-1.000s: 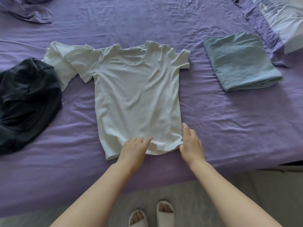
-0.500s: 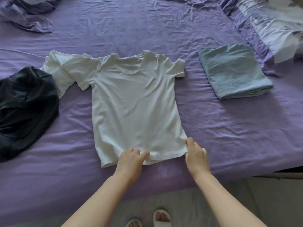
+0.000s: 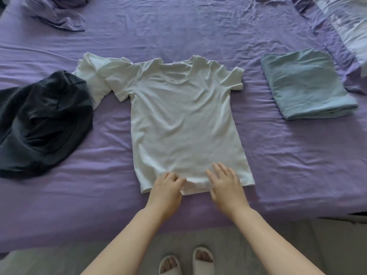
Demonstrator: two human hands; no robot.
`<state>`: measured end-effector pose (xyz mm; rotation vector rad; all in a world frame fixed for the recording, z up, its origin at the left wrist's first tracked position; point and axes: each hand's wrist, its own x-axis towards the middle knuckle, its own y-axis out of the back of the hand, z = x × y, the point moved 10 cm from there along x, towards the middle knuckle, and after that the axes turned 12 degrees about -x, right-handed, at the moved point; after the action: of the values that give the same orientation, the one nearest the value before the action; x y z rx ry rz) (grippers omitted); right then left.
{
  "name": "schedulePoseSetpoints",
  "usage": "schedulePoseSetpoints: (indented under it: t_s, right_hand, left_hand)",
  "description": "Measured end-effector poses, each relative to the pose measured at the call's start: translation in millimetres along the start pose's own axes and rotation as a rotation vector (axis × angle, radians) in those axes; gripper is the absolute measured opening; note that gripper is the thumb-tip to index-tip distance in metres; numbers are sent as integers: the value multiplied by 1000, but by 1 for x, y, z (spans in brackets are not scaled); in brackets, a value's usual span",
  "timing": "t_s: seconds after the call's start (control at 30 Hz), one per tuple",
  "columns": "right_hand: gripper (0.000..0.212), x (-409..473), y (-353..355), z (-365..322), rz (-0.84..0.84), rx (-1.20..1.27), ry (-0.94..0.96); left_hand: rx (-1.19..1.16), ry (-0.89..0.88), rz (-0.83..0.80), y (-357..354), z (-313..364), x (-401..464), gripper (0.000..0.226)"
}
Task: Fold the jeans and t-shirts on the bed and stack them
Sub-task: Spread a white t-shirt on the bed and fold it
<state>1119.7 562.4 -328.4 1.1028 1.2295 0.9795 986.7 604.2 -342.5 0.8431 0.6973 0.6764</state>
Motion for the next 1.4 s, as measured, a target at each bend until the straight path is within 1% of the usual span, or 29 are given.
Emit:
schedulePoseSetpoints:
  t_s: [0.07, 0.1, 0.13, 0.2, 0.27, 0.33, 0.4, 0.43, 0.53, 0.57, 0.6, 0.67, 0.73, 0.77, 0.83, 0.87, 0.9, 0.93, 1.0, 1.03, 1.1, 1.17, 1.27, 1.33, 1.4]
  right_hand:
    - [45, 3, -13, -42, -85, 94, 168]
    - [38, 5, -20, -55, -125, 153, 188]
    - [30, 8, -22, -62, -131, 209, 169]
    - [27, 17, -22, -69, -111, 297, 83]
    - [32, 27, -21, -80, -111, 349, 49]
    - [36, 35, -20, -97, -123, 365, 88]
    - [34, 39, -20, -114, -131, 307, 135]
    - [32, 40, -21, -119, -124, 275, 136]
    - [27, 43, -18, -121, -90, 257, 55]
    - [28, 43, -17, -120, -77, 250, 42]
    - [31, 43, -17, -120, -73, 243, 43]
    - [46, 42, -20, -119, -104, 235, 72]
    - [60, 41, -22, -119, -160, 203, 119]
    - [64, 41, -22, -120, -181, 173, 149]
    - [62, 37, -23, -123, -209, 104, 216]
    - [59, 34, -24, -126, -219, 66, 249]
    - [53, 31, -26, -128, -228, 31, 274]
    - [47, 30, -27, -130, -237, 7, 285]
    - [37, 30, -28, -129, -256, 16, 258]
    - [33, 33, -25, -127, -258, 43, 226]
    - [30, 40, -17, -122, -239, 69, 170]
    - [34, 45, -15, -114, -251, 50, 139]
    - [51, 50, -18, -95, -360, 27, 102]
    - [60, 54, -18, -80, -420, -28, 96]
    - [65, 57, -21, -62, -492, -86, 84]
  left_hand:
    - [26, 33, 115, 16, -14, -4, 37]
    - [56, 72, 139, 22, -23, -7, 32]
    - [76, 125, 142, 26, -34, -10, 30]
    - [44, 229, 146, 30, -59, -18, 36]
    - [-37, 315, 167, 34, -80, -27, 48]
    - [-59, 362, 192, 38, -94, -35, 56]
    - [-101, 388, 234, 41, -102, -40, 56]
    - [-212, 429, 256, 41, -108, -42, 55]
    - [-707, 582, 319, 37, -124, -44, 43]
    - [-762, 588, 331, 39, -125, -42, 37]
    - [-744, 565, 329, 44, -124, -40, 32]
    - [-640, 488, 369, 61, -123, -39, 33]
    - [-492, 428, 426, 83, -127, -46, 37]
    - [-406, 401, 425, 89, -130, -51, 36]
    - [-286, 376, 315, 88, -138, -59, 23]
    - [-258, 386, 246, 85, -143, -63, 15]
    - [-211, 405, 156, 78, -149, -66, 12]
    - [-145, 409, 67, 72, -150, -67, 13]
    - [66, 360, -62, 63, -141, -63, 22]
    - [148, 336, -81, 61, -136, -58, 27]
    - [179, 321, -86, 61, -126, -46, 38]
    - [169, 280, -104, 61, -113, -32, 44]
    - [172, 202, -166, 56, -91, -10, 54]
    - [130, 193, -219, 48, -78, 0, 60]
    - [126, 182, -291, 38, -68, 9, 64]
